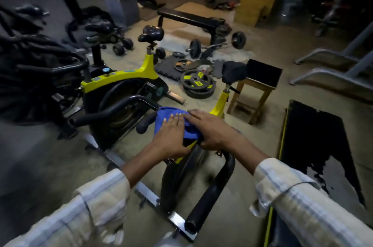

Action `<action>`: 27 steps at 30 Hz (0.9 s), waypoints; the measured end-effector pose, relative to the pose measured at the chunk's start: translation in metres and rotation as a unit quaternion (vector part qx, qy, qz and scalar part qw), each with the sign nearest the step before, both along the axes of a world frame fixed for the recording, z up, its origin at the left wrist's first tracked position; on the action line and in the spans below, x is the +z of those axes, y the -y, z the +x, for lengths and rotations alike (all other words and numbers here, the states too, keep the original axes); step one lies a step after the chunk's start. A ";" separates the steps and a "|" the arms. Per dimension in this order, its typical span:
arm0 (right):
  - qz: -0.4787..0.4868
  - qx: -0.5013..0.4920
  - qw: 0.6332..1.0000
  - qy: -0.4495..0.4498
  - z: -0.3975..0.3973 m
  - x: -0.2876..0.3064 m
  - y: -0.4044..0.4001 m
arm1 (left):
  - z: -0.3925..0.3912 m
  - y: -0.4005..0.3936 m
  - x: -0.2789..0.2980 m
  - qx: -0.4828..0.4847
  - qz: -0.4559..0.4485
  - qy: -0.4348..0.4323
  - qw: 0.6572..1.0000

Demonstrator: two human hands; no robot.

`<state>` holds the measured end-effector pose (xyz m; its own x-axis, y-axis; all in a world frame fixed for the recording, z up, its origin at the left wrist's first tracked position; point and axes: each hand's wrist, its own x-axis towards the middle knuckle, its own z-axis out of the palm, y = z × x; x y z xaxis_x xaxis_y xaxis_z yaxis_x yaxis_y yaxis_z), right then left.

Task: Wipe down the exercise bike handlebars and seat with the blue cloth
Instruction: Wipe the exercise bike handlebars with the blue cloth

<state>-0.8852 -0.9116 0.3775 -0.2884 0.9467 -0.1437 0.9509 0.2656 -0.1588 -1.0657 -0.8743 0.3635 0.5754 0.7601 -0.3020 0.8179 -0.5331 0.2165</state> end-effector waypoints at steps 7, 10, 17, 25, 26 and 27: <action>-0.078 0.032 0.993 -0.087 0.002 -0.037 -0.020 | 0.006 0.005 0.007 0.050 0.004 -0.002 0.999; -0.066 0.045 0.992 -0.097 0.008 -0.043 -0.024 | 0.007 0.005 0.005 0.057 -0.015 -0.010 0.998; -0.035 0.053 0.989 -0.136 0.011 -0.052 -0.029 | 0.008 0.004 0.003 0.061 0.000 -0.015 0.998; 0.046 0.214 0.961 -0.169 0.022 -0.064 -0.054 | 0.002 0.013 0.003 0.131 -0.030 0.140 0.981; 0.057 0.223 0.955 -0.188 0.022 -0.070 -0.055 | 0.003 0.015 0.006 0.149 -0.035 0.163 0.975; 0.069 0.232 0.949 -0.200 0.023 -0.076 -0.056 | 0.004 0.017 0.009 0.164 -0.033 0.170 0.971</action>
<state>-0.8621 -0.8552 0.3019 -0.6841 0.7062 0.1825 0.5971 0.6859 -0.4159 -1.0614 -0.8914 0.3728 0.3809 0.9045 -0.1921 0.8166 -0.2316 0.5287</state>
